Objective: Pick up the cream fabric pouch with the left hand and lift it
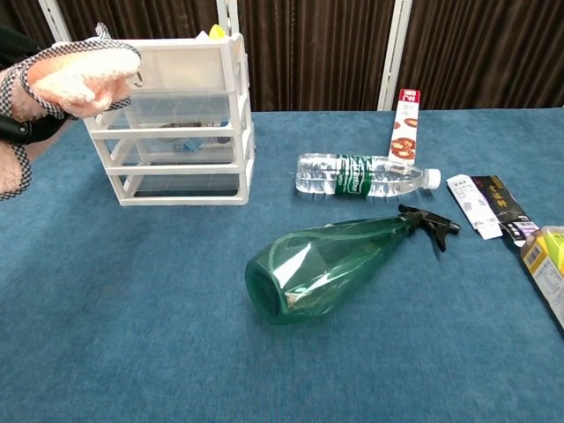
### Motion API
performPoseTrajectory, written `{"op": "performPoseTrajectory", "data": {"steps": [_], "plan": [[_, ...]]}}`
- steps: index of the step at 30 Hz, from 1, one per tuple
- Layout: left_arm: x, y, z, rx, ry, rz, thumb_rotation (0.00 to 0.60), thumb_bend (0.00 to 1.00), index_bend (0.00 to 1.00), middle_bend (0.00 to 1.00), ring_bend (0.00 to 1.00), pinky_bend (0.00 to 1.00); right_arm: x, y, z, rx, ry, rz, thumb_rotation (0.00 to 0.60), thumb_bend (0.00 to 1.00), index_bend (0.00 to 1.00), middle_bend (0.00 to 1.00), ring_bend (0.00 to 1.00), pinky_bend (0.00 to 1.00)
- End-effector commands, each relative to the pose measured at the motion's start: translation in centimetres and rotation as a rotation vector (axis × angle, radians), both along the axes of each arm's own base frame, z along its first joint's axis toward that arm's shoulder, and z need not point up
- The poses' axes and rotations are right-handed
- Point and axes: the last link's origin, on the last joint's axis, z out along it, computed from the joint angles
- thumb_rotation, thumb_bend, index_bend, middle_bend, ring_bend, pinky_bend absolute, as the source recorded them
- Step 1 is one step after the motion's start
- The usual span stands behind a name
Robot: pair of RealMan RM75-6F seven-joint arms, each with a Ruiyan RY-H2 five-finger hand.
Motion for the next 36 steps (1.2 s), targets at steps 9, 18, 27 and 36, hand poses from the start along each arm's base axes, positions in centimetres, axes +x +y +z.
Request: {"op": "performPoseTrajectory", "data": {"steps": [9,18,27,36], "plan": [[-1.1,1.4,-2.0,-0.081,-0.012,0.049,0.6,0.65,0.95,0.79,0.72,0.69,0.0,0.0,0.0,-0.004,0.001,-0.001,0.6,0.0,0.0,0.0,0.0,0.0],[-0.6,1.5,-2.5,-0.082,-0.013,0.035,0.6,0.65,0.95,0.79,0.72,0.69,0.0,0.0,0.1,-0.005,0.001,0.002,0.6,0.0,0.0,0.0,0.0,0.0],[-0.4,1.9,-2.9,-0.09,0.013,0.028,0.6,0.65,0.95,0.79,0.72,0.69,0.0,0.0,0.1,-0.005,0.001,0.002,0.6,0.0,0.0,0.0,0.0,0.0],[-0.2,2.1,-3.4,-0.102,0.021,0.022,0.6,0.65,0.95,0.79,0.72,0.69,0.0,0.0,0.1,-0.004,0.001,0.002,0.6,0.0,0.0,0.0,0.0,0.0]]}}
